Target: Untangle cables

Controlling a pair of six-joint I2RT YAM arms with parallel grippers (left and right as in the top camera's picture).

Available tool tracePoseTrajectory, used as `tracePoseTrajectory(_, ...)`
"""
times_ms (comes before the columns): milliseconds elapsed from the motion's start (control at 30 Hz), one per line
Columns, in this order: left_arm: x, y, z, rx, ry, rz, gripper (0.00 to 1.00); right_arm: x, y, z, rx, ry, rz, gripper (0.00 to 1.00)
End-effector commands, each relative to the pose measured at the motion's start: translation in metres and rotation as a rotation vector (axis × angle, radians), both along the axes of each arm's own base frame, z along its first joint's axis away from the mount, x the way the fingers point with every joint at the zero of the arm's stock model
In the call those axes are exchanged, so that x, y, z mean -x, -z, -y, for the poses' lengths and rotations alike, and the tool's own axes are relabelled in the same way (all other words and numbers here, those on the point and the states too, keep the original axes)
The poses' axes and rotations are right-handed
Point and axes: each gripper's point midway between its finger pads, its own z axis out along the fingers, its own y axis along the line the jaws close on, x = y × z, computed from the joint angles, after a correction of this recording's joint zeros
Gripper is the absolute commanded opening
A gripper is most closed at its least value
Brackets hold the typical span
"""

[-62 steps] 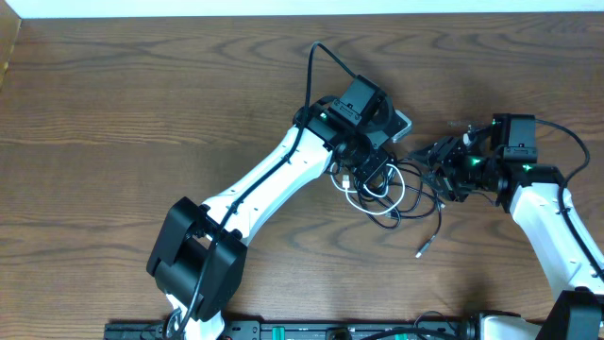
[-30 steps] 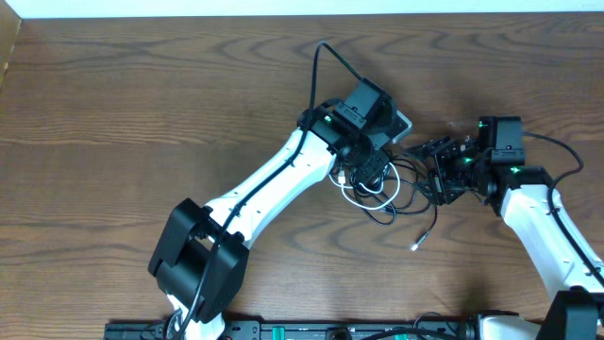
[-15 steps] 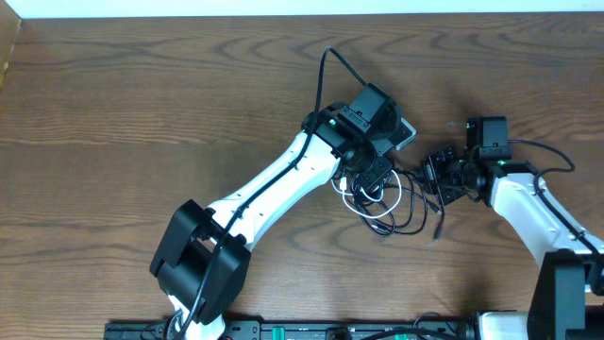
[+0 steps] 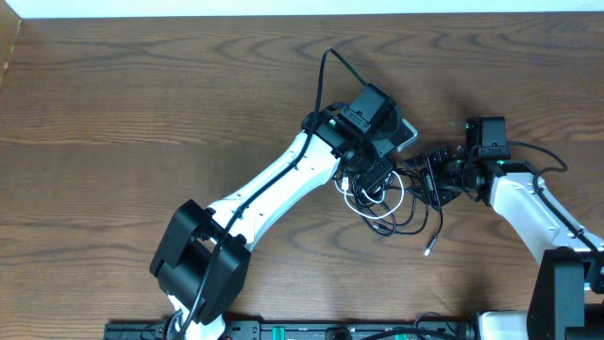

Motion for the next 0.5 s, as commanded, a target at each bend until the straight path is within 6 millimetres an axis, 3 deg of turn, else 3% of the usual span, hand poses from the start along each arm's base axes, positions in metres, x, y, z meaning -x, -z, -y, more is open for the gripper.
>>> tracePoseTrajectory(0,0.000,-0.004,0.003,0.011,0.021,0.014,0.07,0.007,0.004,-0.005,-0.026,-0.013,-0.029,0.55)
tracePoseTrajectory(133,-0.001,-0.005,0.004,0.014,0.022,0.020,0.07,0.006,0.010,0.001,0.029,0.002,-0.030,0.37)
tracePoseTrajectory(200,-0.001,-0.005,0.004,0.014,0.027,0.023,0.08,0.006,0.011,0.001,0.039,0.003,-0.029,0.20)
tracePoseTrajectory(233,-0.001,-0.005,0.004,0.014,0.027,0.023,0.07,0.006,0.011,0.001,0.039,0.001,-0.029,0.05)
tracePoseTrajectory(267,-0.001,-0.005,0.004,0.014,0.027,0.022,0.08,0.006,0.011,0.001,0.039,0.000,-0.029,0.01)
tracePoseTrajectory(467,0.008,-0.008,0.013,0.054,0.057,-0.007,0.07,0.003,0.004,-0.013,-0.005,-0.031,-0.002,0.01)
